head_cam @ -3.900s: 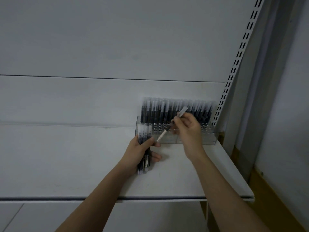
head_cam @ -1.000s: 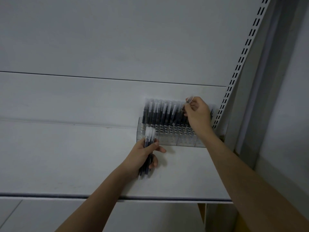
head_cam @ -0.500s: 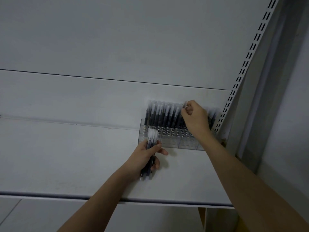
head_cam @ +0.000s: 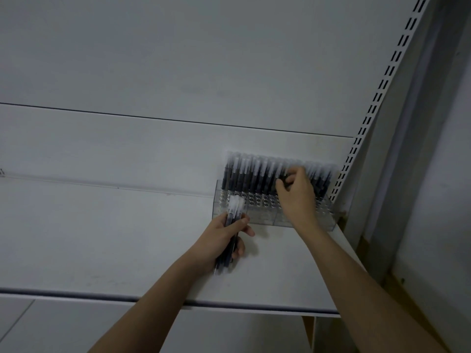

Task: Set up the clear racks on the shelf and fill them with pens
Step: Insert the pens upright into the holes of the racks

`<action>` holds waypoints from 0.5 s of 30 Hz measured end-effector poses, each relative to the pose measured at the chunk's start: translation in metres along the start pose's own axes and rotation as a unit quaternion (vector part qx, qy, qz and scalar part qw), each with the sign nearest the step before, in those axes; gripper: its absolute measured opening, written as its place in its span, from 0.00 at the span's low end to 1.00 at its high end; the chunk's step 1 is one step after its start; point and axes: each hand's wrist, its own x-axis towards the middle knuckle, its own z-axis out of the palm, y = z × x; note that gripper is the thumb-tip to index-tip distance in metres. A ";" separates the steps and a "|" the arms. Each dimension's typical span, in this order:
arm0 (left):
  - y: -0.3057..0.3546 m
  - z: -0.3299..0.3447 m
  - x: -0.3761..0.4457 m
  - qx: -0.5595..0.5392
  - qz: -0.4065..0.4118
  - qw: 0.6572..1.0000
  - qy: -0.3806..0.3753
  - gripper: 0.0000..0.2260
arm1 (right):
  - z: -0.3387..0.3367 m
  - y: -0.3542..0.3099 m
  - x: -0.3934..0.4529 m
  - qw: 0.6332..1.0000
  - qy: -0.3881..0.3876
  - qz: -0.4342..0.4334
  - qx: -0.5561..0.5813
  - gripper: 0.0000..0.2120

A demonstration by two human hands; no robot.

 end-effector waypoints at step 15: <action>-0.001 0.000 0.000 -0.012 0.022 0.999 -0.027 0.05 | 0.029 0.016 -0.076 0.969 -0.128 0.097 0.188 0.10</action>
